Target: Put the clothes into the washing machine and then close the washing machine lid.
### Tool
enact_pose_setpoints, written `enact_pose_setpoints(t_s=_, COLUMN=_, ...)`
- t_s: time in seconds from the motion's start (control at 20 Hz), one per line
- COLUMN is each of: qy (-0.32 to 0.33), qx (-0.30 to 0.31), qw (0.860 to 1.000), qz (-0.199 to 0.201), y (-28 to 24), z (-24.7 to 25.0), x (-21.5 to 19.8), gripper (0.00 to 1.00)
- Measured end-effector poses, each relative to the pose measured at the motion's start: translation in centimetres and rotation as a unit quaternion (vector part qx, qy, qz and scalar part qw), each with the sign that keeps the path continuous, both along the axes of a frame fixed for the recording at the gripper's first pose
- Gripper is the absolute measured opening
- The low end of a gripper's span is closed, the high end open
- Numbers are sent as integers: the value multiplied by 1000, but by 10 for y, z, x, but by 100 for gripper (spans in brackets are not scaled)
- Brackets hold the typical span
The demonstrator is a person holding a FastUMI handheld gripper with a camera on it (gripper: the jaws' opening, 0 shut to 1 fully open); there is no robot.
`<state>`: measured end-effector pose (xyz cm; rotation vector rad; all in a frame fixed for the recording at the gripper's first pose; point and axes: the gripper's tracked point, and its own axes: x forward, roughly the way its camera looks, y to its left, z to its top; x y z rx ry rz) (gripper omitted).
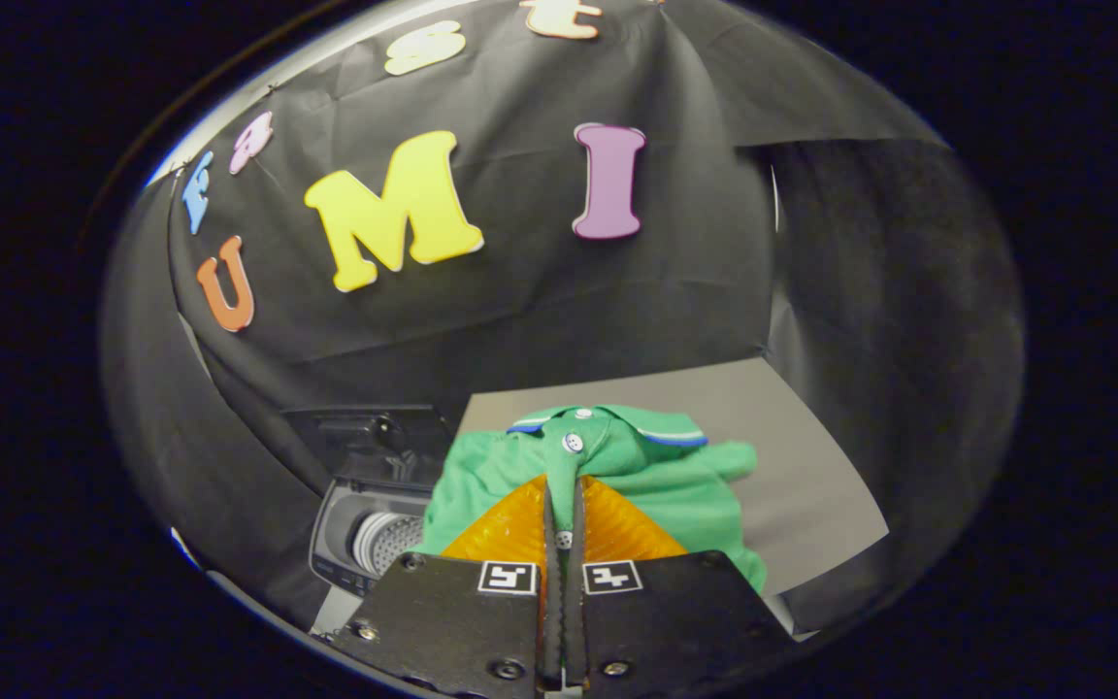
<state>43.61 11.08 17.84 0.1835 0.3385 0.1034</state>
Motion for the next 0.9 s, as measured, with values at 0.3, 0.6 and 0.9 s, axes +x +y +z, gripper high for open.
enact_pose_setpoints(t_s=0.3, qy=-65, qx=15, qw=997, qz=36, y=50, z=56, x=-35, gripper=5)
enact_pose_setpoints(t_s=0.6, qy=-115, qx=26, qw=990, qz=80, y=115, z=108, x=-62, gripper=5)
enact_pose_setpoints(t_s=0.9, qy=-135, qx=16, qw=984, qz=112, y=174, z=128, x=-74, gripper=4)
